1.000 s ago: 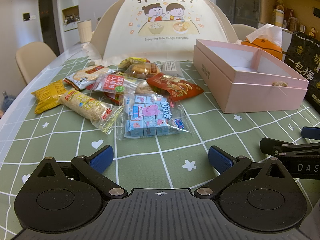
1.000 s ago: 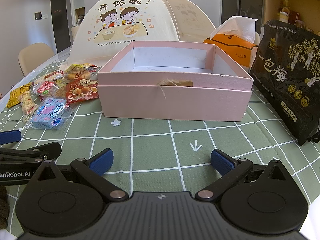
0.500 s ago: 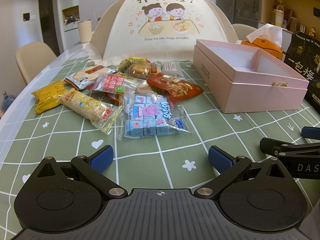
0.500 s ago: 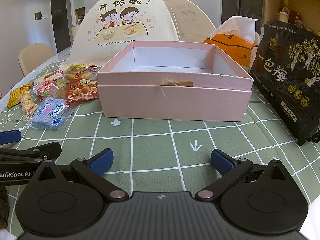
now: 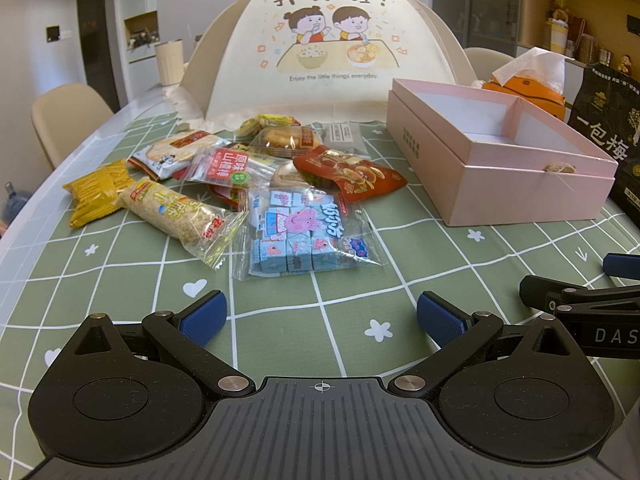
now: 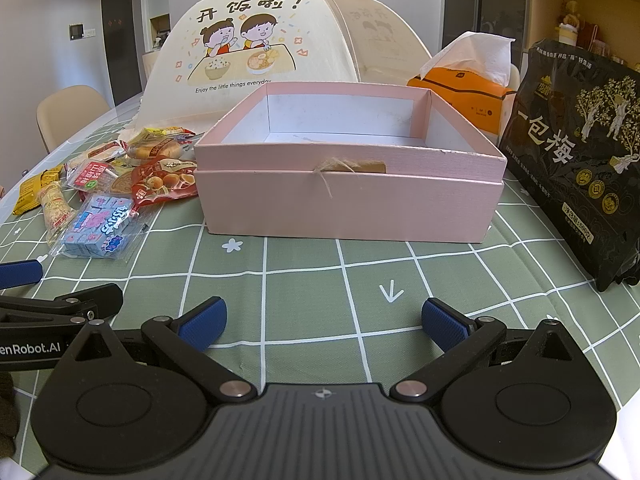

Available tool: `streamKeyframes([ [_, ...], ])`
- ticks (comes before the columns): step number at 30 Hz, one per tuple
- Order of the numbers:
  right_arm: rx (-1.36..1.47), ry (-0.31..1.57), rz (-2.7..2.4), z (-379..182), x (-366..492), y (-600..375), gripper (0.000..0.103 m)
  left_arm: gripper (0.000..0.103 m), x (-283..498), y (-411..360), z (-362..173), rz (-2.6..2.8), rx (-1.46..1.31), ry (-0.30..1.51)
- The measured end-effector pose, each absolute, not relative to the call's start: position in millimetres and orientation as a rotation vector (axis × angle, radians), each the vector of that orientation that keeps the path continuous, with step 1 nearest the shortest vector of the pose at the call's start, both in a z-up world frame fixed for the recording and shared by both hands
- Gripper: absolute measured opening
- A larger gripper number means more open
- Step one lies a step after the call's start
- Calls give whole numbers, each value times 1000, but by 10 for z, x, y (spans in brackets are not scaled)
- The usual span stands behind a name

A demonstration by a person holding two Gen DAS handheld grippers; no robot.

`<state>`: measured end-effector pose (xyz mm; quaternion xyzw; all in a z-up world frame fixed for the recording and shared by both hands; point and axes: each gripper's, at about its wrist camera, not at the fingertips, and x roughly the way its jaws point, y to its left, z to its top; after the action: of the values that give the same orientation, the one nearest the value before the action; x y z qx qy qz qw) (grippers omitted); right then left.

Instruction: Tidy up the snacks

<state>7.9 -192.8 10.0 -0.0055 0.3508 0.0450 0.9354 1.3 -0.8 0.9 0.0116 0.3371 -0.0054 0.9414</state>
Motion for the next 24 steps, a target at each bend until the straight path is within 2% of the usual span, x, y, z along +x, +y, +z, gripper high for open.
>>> streamKeyframes([
  [12,-9,723,97,93,79,-1947,103,103,6,-16,24,8,15,690],
  [16,-32,838,158,189,169,-1949,103,103,-90,46,195,-25,-21,744],
  [20,-46,871,164,197,184,-1943,103,103,51,363,549,-13,-88,777],
  [24,-35,926,120,236,246,-1882,103,103,552,961,702,115,-300,835],
])
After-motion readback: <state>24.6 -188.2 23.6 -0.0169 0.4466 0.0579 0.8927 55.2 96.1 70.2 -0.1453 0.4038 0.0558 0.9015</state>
